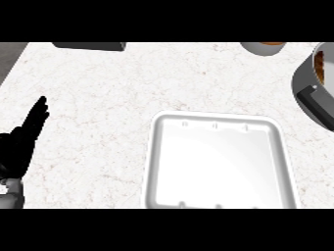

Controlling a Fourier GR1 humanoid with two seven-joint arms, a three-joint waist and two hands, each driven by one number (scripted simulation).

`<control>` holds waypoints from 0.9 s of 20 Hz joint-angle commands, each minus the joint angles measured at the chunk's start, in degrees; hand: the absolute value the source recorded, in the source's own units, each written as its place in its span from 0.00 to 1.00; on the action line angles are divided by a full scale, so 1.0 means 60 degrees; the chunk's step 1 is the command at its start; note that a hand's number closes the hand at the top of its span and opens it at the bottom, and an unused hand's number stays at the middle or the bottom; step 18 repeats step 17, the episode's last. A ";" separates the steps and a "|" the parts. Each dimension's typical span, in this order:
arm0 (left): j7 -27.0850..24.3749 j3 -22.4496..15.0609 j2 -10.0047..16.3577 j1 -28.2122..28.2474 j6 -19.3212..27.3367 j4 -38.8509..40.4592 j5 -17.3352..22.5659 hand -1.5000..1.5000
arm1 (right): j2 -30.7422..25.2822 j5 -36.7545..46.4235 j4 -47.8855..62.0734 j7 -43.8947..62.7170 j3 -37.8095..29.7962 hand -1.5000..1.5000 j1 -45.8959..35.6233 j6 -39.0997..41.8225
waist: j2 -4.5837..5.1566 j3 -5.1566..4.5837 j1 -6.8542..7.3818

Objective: Pick the croissant from the tray and place it in the pot

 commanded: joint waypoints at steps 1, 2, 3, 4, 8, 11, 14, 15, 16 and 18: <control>-0.0022 0.0166 0.0078 0.0053 -0.0093 -0.0037 0.0155 0.50 | 0.0154 -0.1148 -0.0455 -0.1281 -0.1096 0.00 0.0043 -0.0238 | -0.0049 -0.0007 -0.0057; -0.0019 0.0046 -0.0014 -0.0005 0.0074 0.0058 -0.0066 0.50 | 0.0034 -0.1410 -0.0480 -0.1590 -0.1353 0.00 0.0150 -0.0092 | -0.0038 -0.0008 -0.0139; 0.0290 -0.0048 -0.0174 -0.0184 0.0222 -0.0014 -0.0114 0.50 | -0.0317 -0.1611 -0.0443 -0.1555 -0.1525 0.00 -0.0026 0.0484 | -0.0081 -0.0017 -0.0238; -0.0006 0.0050 -0.0003 0.0209 -0.0060 -0.0060 0.0035 0.50 | -0.0036 -0.1709 -0.0235 -0.1713 -0.1640 0.00 0.0157 0.0288 | -0.0080 -0.0028 -0.0104; 0.0242 0.0037 -0.0144 0.0347 0.0184 -0.0279 -0.0131 0.50 | -0.0572 -0.2096 0.0030 -0.2074 -0.1890 0.00 0.0434 0.1737 | -0.0191 -0.0049 -0.0334; 0.0019 0.0161 -0.0105 0.0359 0.0191 -0.0052 -0.0200 0.50 | -0.0138 -0.2623 -0.0063 -0.2613 -0.2208 0.00 0.0858 0.2140 | -0.0252 -0.0063 -0.0489; -0.0314 0.0491 0.0111 0.0717 -0.0160 0.0066 0.0080 0.50 | -0.0365 -0.2978 -0.0224 -0.2823 -0.2406 0.00 0.1245 0.2514 | -0.0291 -0.0073 -0.0565; 0.0099 0.0132 -0.0316 0.0665 0.0336 -0.0320 -0.0294 0.50 | -0.0308 -0.3193 -0.0430 -0.3092 -0.2523 0.00 0.1638 0.2685 | -0.0331 -0.0074 -0.0666; -0.0029 0.0477 0.0050 0.0402 -0.0003 -0.0039 -0.0057 0.50 | -0.0526 -0.3095 -0.0281 -0.3064 -0.2433 0.00 0.1511 0.2572 | -0.0280 -0.0070 -0.0564; 0.0134 0.0598 0.0136 0.0483 -0.0133 -0.0148 0.0136 0.50 | -0.0661 -0.3391 -0.0329 -0.3483 -0.2688 0.00 0.2251 0.3170 | -0.0314 -0.0070 -0.0670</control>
